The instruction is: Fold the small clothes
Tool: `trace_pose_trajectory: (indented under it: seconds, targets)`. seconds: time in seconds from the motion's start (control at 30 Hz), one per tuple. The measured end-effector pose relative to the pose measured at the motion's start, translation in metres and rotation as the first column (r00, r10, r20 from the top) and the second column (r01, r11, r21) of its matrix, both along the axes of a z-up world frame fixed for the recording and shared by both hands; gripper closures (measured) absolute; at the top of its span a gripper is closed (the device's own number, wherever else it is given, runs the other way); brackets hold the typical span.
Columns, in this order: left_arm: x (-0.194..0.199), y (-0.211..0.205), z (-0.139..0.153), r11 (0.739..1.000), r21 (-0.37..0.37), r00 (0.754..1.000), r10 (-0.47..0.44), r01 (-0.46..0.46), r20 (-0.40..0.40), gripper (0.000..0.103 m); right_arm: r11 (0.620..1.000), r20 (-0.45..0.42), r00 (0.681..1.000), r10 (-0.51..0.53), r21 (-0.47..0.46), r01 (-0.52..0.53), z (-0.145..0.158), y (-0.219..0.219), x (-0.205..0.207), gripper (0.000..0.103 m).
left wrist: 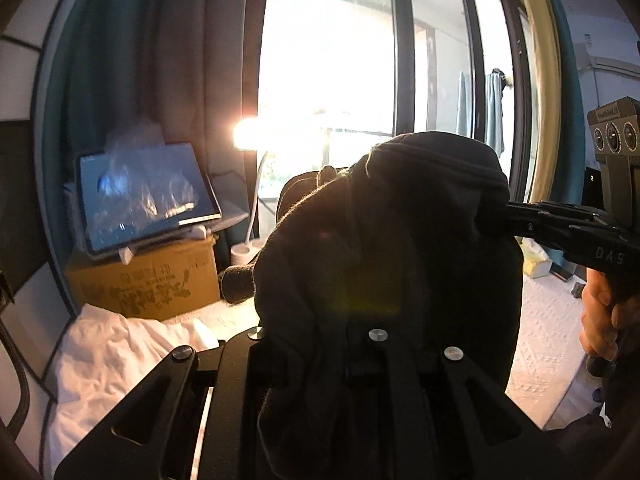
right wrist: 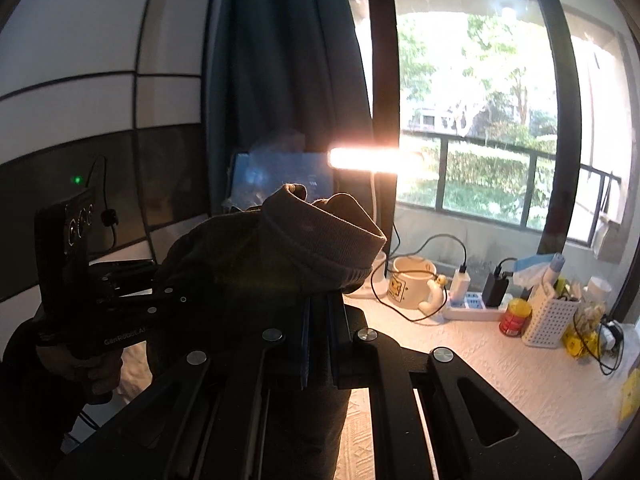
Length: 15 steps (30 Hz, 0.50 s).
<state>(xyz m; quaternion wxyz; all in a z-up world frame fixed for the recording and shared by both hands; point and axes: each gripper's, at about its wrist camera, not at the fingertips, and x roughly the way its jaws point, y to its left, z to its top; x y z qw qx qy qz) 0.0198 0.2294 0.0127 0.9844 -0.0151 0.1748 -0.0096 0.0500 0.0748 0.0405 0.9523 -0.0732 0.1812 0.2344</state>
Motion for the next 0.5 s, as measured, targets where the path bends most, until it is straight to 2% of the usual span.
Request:
trace_pose_trajectory:
  seconds: [0.23, 0.5]
  targets:
    - [0.039, 0.016, -0.027, 1.000, -0.023, 0.994, 0.012, -0.015, -0.104, 0.088, 1.000, -0.087, 0.996, -0.012, -0.005, 0.012, -0.029, 0.000, 0.052, 0.094]
    - [0.076, 0.029, -0.057, 0.998, -0.043, 0.973, 0.031, -0.042, -0.227, 0.088, 1.000, -0.194, 0.981, -0.026, -0.019, 0.023, -0.070, 0.001, 0.111, 0.094]
